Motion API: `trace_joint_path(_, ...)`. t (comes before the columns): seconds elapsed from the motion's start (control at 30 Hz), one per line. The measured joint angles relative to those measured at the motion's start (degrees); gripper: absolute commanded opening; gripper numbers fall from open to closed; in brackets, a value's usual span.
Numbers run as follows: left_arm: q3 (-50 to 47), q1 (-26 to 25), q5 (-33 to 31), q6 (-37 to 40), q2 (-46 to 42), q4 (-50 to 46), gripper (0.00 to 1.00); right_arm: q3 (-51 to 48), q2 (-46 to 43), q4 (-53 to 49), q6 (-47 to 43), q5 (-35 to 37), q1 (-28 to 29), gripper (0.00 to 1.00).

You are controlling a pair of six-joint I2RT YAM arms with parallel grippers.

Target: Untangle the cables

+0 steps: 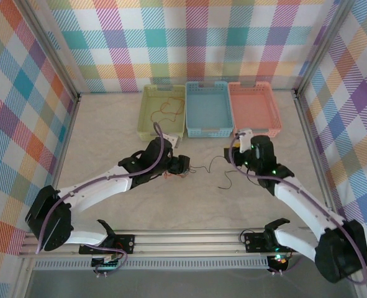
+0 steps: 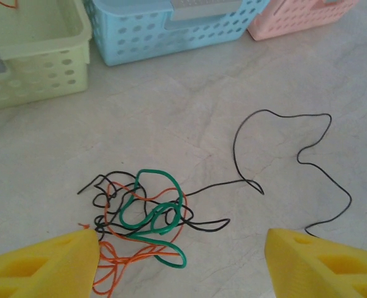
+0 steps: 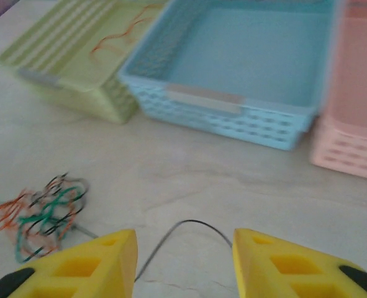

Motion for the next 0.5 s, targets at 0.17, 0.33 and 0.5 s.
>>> trace_joint_path(0.17,-1.18,0.0,-4.85,-1.62,-0.94,0.42,0.71,6.25,11.17,-3.39,-6.8,-9.05,1.16,0.51)
trace_joint_path(0.33,-2.21,0.0,-6.82,-1.99,-2.64,0.72,0.72,9.03,19.52,-7.06,-12.13,-10.71,4.09,0.54)
trace_joint_path(0.5,-2.21,0.0,-7.48,-2.12,-2.67,0.79,0.71,14.01,27.26,-10.08,-15.67,-7.61,7.63,0.56)
